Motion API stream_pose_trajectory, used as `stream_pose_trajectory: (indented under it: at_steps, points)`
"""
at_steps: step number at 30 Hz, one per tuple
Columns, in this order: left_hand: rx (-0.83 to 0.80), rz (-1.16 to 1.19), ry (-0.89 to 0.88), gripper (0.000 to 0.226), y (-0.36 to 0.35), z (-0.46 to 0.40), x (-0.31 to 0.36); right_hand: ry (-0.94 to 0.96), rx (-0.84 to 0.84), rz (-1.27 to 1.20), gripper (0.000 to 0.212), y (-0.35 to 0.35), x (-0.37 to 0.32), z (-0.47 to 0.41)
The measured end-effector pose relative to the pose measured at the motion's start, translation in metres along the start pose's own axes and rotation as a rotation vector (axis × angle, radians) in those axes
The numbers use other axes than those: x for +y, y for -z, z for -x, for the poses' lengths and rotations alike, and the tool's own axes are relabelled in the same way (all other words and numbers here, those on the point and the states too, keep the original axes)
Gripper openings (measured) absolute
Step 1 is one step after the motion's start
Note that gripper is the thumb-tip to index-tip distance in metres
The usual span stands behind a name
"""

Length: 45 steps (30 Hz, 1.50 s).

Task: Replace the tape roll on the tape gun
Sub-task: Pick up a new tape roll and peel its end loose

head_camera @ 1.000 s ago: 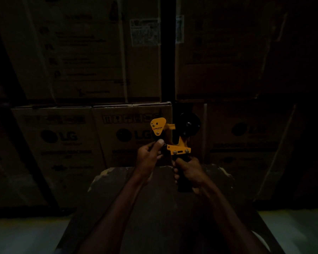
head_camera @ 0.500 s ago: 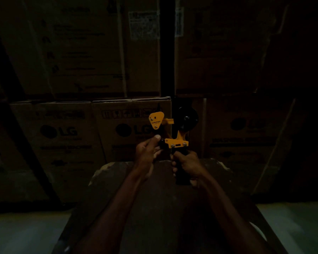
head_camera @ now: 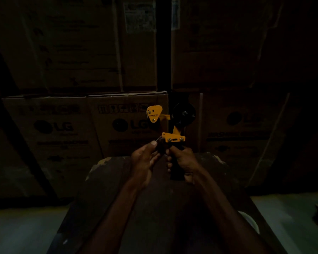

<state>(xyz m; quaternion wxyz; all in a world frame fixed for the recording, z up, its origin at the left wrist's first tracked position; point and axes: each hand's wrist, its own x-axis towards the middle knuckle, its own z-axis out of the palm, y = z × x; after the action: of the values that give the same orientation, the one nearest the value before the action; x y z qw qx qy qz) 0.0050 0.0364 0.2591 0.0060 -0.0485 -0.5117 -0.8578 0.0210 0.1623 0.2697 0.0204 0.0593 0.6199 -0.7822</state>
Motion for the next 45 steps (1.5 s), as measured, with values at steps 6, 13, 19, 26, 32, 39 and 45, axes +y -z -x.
stream_pose_trajectory:
  at_steps: [6,13,19,26,32,39,45]
  points:
    - [-0.046,-0.054,0.012,0.015,0.005,0.012,-0.001,-0.036,-0.032,-0.011,0.019,0.005,0.008,0.009]
    - [-0.059,-0.097,0.088,0.016,0.018,0.024,-0.012,-0.093,-0.063,0.010,0.019,0.013,0.023,0.018]
    - [-0.017,-0.190,0.166,0.019,0.049,0.042,-0.033,-0.194,-0.022,0.048,0.019,0.019,0.063,0.023]
    - [0.102,-0.292,0.238,0.026,0.087,0.063,-0.058,-0.363,-0.006,0.049,0.023,0.023,0.121,0.031]
    - [0.146,-0.314,0.262,0.015,0.110,0.077,-0.067,-0.488,0.056,0.080,0.016,0.026,0.171,0.040]
    - [0.155,-0.332,0.282,0.011,0.114,0.093,-0.072,-0.600,0.107,0.116,0.016,0.035,0.221,0.047]
    - [0.158,-0.321,0.305,0.007,0.114,0.098,-0.075,-0.730,0.100,0.088,0.026,0.042,0.251,0.049]
